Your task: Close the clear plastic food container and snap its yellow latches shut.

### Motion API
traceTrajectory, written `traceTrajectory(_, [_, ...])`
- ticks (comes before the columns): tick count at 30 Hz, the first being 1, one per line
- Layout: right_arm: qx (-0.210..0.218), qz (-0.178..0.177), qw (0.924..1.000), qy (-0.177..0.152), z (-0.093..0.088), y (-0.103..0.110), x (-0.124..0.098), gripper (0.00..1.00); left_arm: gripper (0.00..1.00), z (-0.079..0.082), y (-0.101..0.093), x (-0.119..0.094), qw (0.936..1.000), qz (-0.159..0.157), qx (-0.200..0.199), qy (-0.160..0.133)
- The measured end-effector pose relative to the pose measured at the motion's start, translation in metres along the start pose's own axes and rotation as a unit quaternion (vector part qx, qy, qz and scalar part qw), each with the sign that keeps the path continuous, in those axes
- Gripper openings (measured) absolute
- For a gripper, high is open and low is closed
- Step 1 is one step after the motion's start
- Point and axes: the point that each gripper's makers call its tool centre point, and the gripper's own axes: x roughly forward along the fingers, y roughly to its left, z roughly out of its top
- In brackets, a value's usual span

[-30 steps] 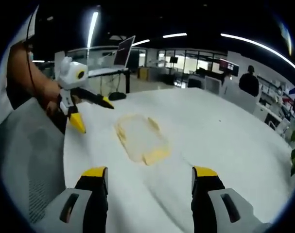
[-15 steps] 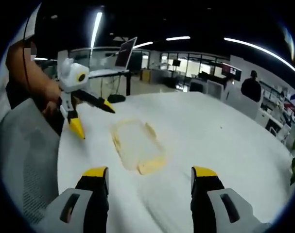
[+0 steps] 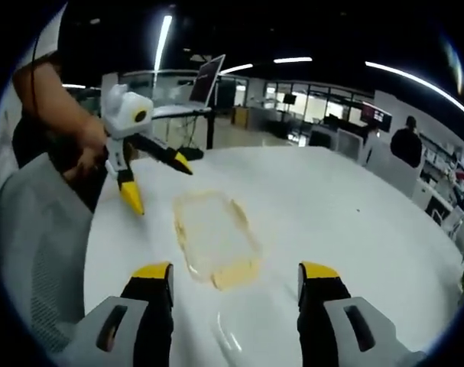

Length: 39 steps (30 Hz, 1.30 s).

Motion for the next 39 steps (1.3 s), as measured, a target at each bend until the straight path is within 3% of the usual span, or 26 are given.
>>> traceTrajectory(4, [0.004, 0.013, 0.9999, 0.001, 0.001, 0.002, 0.007, 0.65, 0.80, 0.000, 0.004, 0.004, 1.0000, -0.005, 0.005, 0.004])
traceTrajectory(20, [-0.062, 0.060, 0.9949, 0.051, -0.008, 0.003, 0.024, 0.63, 0.77, -0.002, 0.024, 0.010, 0.9982, -0.034, 0.040, 0.029])
traceTrajectory(31, [-0.091, 0.086, 0.9882, 0.089, -0.015, 0.007, 0.035, 0.62, 0.74, -0.015, 0.027, 0.012, 0.9896, -0.076, 0.099, 0.071])
traceTrajectory(39, [-0.103, 0.100, 0.9835, 0.109, -0.017, 0.009, 0.041, 0.61, 0.73, -0.015, 0.033, 0.014, 0.9828, -0.095, 0.132, 0.088])
